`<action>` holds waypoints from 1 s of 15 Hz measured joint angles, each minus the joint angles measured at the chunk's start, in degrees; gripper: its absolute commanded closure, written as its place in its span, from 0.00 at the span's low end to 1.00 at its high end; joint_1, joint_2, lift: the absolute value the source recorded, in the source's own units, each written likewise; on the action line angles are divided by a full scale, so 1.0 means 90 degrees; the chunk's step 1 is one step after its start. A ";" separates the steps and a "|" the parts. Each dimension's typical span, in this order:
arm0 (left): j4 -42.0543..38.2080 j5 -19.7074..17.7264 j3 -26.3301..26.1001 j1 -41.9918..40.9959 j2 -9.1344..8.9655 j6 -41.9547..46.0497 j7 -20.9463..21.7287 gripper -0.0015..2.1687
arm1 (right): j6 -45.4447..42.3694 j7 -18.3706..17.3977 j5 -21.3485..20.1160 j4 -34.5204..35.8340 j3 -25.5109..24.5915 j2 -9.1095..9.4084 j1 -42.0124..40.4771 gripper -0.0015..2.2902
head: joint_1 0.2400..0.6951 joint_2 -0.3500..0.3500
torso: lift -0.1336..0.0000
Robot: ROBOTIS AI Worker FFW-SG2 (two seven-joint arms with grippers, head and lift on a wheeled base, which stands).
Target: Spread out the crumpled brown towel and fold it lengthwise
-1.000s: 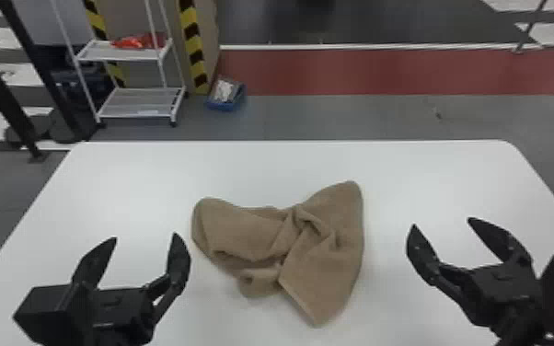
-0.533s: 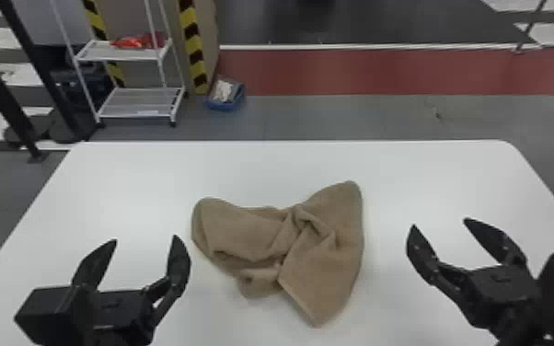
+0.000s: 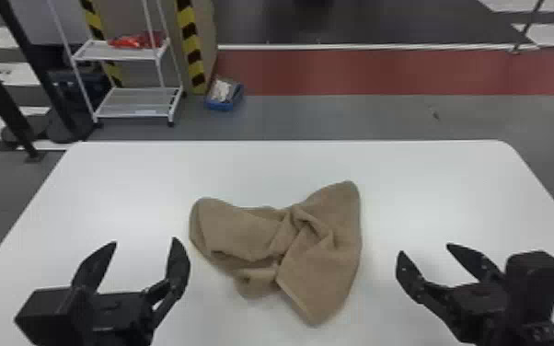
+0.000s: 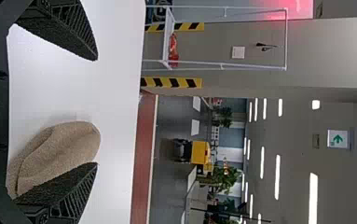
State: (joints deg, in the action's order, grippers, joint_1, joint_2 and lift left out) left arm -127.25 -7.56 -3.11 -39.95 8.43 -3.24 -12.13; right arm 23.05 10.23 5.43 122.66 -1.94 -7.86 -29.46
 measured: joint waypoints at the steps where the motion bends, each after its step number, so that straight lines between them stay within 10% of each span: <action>1: 0.0001 0.0000 -0.0001 0.0001 0.0007 -0.0006 0.0000 0.03 | 0.0277 0.0004 -0.0098 -0.0026 0.0086 -0.0003 0.0087 0.08 | 1.00 0.56 | 0.07; 15: 0.0039 0.0000 0.0041 0.0024 0.0030 -0.0052 0.0018 0.03 | 0.1792 -0.0014 -0.0987 -0.0116 0.1269 -0.0015 0.0864 0.08 | 1.00 0.71 | 0.07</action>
State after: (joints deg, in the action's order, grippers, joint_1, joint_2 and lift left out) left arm -126.90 -7.56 -2.74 -39.73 8.70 -3.71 -11.97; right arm 39.18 10.10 -3.46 121.61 9.48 -7.99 -21.68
